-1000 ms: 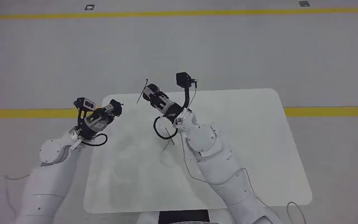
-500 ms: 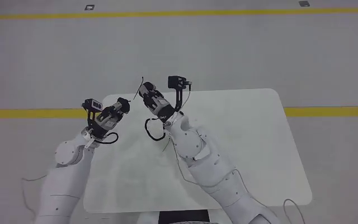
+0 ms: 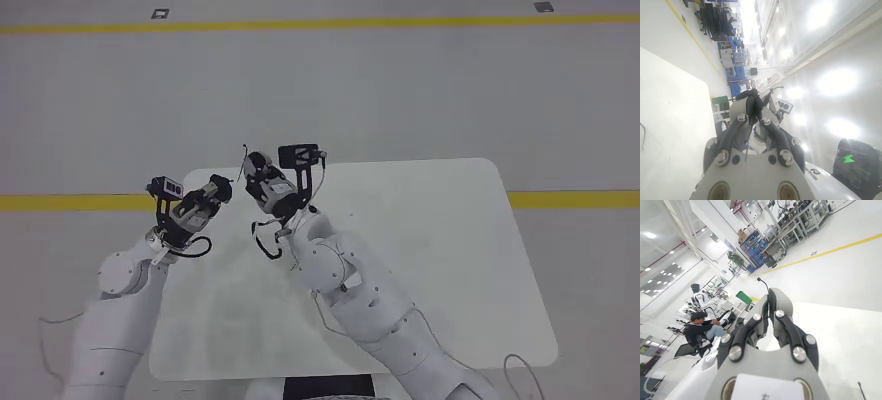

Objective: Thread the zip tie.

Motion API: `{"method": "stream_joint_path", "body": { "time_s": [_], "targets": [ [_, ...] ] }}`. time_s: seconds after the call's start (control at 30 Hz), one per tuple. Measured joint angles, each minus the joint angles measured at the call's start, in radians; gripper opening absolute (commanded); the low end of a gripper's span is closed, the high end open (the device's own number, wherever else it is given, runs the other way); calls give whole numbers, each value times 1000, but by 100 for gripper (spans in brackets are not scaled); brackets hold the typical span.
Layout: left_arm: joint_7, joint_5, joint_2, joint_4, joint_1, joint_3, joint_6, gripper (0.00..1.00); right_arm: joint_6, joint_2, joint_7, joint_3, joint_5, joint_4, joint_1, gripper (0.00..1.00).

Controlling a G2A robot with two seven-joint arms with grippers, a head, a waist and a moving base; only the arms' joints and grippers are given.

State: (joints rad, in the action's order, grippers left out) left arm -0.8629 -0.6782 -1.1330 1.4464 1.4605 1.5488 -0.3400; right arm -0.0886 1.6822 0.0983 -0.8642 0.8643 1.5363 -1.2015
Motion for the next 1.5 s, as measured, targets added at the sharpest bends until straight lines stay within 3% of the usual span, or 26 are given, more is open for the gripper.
{"method": "stream_joint_path", "body": {
  "time_s": [0.23, 0.57, 0.83, 1.5],
  "targets": [
    [0, 0, 0, 0, 0, 0, 0, 0, -26, 9, -61, 32, 27, -3, 1, 0],
    [0, 0, 0, 0, 0, 0, 0, 0, -30, 9, -60, 40, 57, -3, 2, 0],
    [0, 0, 0, 0, 0, 0, 0, 0, -61, 9, -71, 62, 158, -9, 0, 0],
    [0, 0, 0, 0, 0, 0, 0, 0, -50, 27, -103, 65, 154, -66, 28, 0]
  ]
}}
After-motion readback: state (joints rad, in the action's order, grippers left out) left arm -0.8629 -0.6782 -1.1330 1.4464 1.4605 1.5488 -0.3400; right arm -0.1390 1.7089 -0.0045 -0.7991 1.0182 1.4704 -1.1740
